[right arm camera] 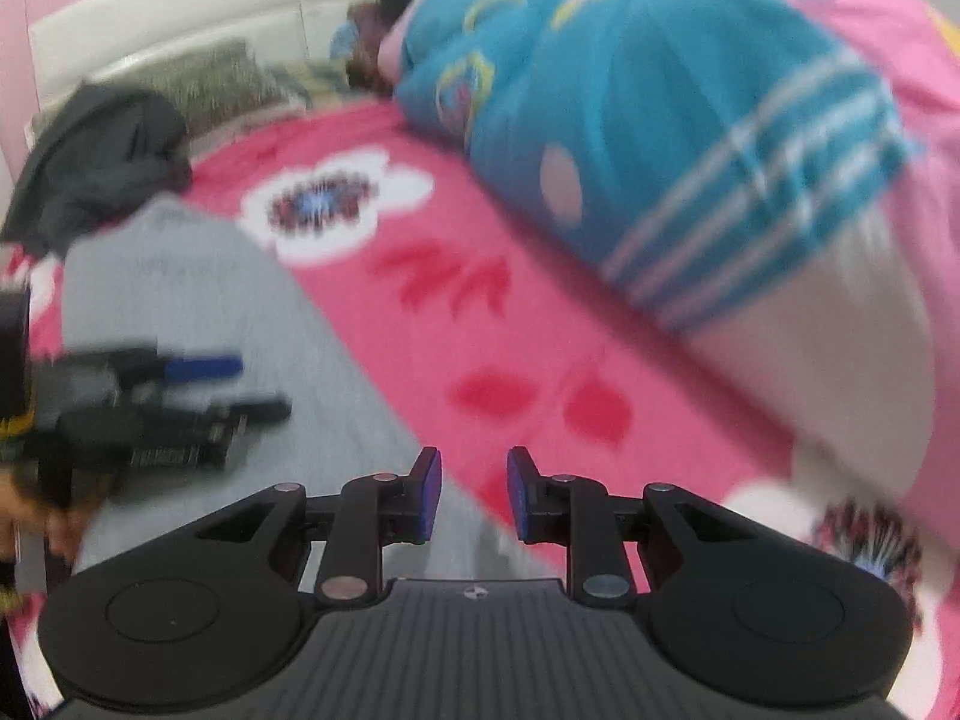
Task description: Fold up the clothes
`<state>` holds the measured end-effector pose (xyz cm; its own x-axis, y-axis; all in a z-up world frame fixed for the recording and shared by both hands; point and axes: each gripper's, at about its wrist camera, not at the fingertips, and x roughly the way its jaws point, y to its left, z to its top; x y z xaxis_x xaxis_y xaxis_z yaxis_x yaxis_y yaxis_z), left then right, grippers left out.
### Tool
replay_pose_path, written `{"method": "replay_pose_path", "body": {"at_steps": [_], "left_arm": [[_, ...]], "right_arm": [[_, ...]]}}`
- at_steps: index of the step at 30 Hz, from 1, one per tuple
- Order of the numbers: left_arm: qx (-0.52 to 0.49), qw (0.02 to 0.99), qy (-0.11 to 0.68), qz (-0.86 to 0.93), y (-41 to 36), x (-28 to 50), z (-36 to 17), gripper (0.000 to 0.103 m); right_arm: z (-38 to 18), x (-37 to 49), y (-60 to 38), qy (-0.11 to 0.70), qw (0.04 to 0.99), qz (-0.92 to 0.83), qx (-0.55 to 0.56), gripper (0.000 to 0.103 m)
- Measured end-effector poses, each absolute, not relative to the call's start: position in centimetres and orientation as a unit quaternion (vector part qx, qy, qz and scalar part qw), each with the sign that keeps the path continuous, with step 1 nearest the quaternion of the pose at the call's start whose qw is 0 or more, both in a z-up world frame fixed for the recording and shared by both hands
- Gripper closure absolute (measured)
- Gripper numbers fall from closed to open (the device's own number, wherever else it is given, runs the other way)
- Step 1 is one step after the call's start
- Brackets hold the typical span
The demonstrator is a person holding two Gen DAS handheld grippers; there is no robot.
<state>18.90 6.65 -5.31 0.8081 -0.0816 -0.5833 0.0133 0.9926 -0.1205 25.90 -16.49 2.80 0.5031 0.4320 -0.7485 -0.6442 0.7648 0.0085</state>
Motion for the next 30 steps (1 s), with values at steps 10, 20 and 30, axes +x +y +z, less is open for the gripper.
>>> {"method": "replay_pose_path", "body": {"at_steps": [10, 20, 30], "left_arm": [[-0.034, 0.951, 0.306, -0.024, 6.2, 18.9, -5.5, 0.037], [-0.049, 0.952, 0.300, -0.026, 6.6, 19.1, -4.8, 0.037], [-0.021, 0.953, 0.303, -0.015, 5.8, 19.8, -5.3, 0.036]], "right_arm": [[-2.2, 24.8, -16.6, 0.431, 0.826, 0.325, -0.162, 0.071], [-0.4, 22.8, -15.5, 0.364, 0.856, 0.289, -0.228, 0.101], [-3.4, 24.5, -14.5, 0.361, 0.849, 0.266, -0.281, 0.101]]}}
